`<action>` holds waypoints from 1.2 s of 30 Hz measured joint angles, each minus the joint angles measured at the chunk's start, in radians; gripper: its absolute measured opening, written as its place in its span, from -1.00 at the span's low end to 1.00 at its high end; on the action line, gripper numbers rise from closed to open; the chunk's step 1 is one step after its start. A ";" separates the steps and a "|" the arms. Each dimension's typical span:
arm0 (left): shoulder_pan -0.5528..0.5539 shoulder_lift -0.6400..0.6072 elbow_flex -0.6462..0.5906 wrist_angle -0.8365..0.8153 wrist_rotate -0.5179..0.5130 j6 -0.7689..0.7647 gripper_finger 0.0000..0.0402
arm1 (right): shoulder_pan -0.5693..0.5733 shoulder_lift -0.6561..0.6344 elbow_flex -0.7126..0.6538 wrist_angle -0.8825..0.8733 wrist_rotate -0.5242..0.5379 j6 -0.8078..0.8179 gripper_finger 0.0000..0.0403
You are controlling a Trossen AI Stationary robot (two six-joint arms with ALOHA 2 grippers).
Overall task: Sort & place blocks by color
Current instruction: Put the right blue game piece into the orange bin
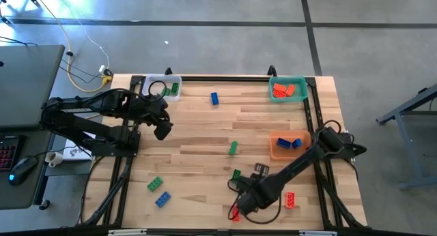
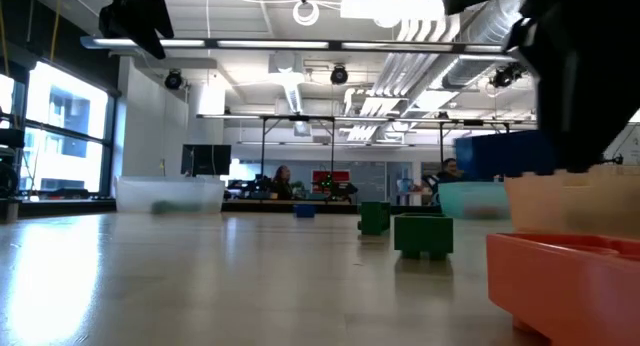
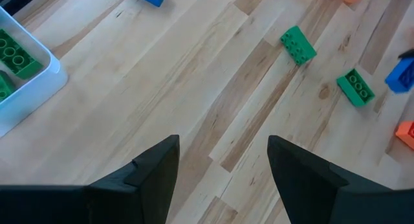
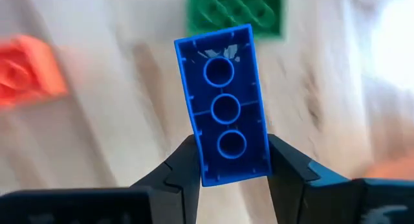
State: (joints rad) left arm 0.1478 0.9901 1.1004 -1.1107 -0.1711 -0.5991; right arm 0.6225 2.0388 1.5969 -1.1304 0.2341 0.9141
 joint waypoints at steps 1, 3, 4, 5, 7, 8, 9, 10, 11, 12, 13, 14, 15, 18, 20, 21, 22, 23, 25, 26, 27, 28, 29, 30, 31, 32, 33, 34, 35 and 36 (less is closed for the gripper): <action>0.000 0.000 0.000 0.000 0.000 0.000 0.11 | 0.004 -0.001 0.001 -0.033 0.004 0.014 -0.44; 0.000 0.000 0.000 0.000 0.000 0.000 0.11 | 0.011 -0.002 0.001 -0.097 0.005 0.043 -0.44; 0.000 0.000 0.000 0.001 0.000 0.001 0.11 | 0.014 -0.003 0.001 -0.126 0.006 0.057 -0.44; 0.000 0.000 0.000 0.002 0.000 0.007 0.11 | 0.016 -0.004 0.001 -0.148 0.009 0.071 -0.44; 0.000 0.000 0.000 0.009 -0.001 0.024 0.11 | 0.022 -0.012 0.000 -0.185 0.011 0.094 -0.44; 0.000 0.000 0.000 0.011 -0.005 0.033 0.11 | 0.023 -0.019 -0.004 -0.195 0.017 0.104 -0.44; 0.000 0.000 0.000 0.011 -0.013 0.038 0.11 | 0.023 -0.028 -0.009 -0.207 0.021 0.115 -0.44; 0.000 0.000 0.000 0.011 -0.021 0.043 0.11 | 0.025 -0.039 -0.014 -0.224 0.028 0.127 -0.44; 0.000 0.000 0.000 0.011 -0.031 0.049 0.11 | 0.026 -0.051 -0.019 -0.239 0.037 0.138 -0.44; 0.000 0.000 0.000 0.011 -0.040 0.054 0.11 | 0.027 -0.065 -0.027 -0.251 0.050 0.153 -0.44; 0.000 0.000 0.000 0.010 -0.047 0.059 0.11 | 0.027 -0.079 -0.033 -0.272 0.060 0.168 -0.44; 0.000 0.000 0.000 0.010 -0.051 0.060 0.11 | 0.027 -0.095 -0.040 -0.294 0.070 0.184 -0.44; 0.000 0.000 0.000 0.010 -0.055 0.060 0.11 | 0.027 -0.112 -0.046 -0.320 0.079 0.197 -0.44; 0.000 0.000 0.000 0.010 -0.057 0.061 0.11 | 0.027 -0.172 -0.078 -0.380 0.095 0.238 -0.44; 0.000 0.000 0.000 0.010 -0.057 0.061 0.11 | 0.027 -0.222 -0.120 -0.398 0.105 0.271 -0.44; 0.000 0.000 0.000 0.010 -0.058 0.061 0.11 | 0.025 -0.251 -0.146 -0.400 0.106 0.286 -0.44; 0.000 0.000 0.000 0.010 -0.060 0.061 0.11 | 0.023 -0.283 -0.177 -0.397 0.106 0.301 -0.44; 0.000 0.000 0.000 0.010 -0.065 0.061 0.11 | 0.019 -0.315 -0.213 -0.393 0.106 0.320 -0.44; 0.000 0.000 0.000 0.010 -0.078 0.061 0.11 | 0.011 -0.381 -0.292 -0.375 0.105 0.366 -0.44; 0.000 0.000 0.000 0.010 -0.080 0.061 0.11 | 0.003 -0.417 -0.334 -0.369 0.099 0.390 -0.44; 0.000 0.000 0.000 0.010 -0.080 0.061 0.11 | -0.007 -0.453 -0.377 -0.357 0.090 0.410 -0.44; 0.000 0.000 0.000 0.010 -0.080 0.061 0.11 | -0.017 -0.491 -0.418 -0.343 0.085 0.431 -0.44; 0.000 0.000 0.000 0.010 -0.080 0.061 0.11 | -0.029 -0.526 -0.457 -0.324 0.081 0.453 -0.44; 0.000 0.000 0.000 0.010 -0.080 0.061 0.11 | -0.041 -0.561 -0.492 -0.309 0.079 0.473 -0.44; 0.000 0.000 0.000 0.010 -0.080 0.061 0.11 | -0.053 -0.598 -0.525 -0.291 0.079 0.489 -0.44; 0.000 0.000 0.000 0.010 -0.080 0.061 0.11 | -0.066 -0.631 -0.554 -0.271 0.079 0.503 -0.44; 0.000 0.000 0.000 0.010 -0.080 0.061 0.11 | -0.081 -0.664 -0.581 -0.254 0.078 0.512 -0.44; 0.000 0.000 0.000 0.010 -0.080 0.061 0.11 | -0.096 -0.695 -0.606 -0.240 0.074 0.522 -0.44; 0.000 0.000 0.000 0.010 -0.080 0.061 0.11 | -0.114 -0.724 -0.628 -0.225 0.067 0.527 -0.44; 0.000 0.000 0.000 0.010 -0.082 0.061 0.11 | -0.133 -0.752 -0.648 -0.210 0.055 0.527 -0.44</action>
State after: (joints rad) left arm 0.1482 0.9901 1.1000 -1.1010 -0.2529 -0.5385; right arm 0.4895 1.2872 0.9490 -1.3408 0.2893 1.4410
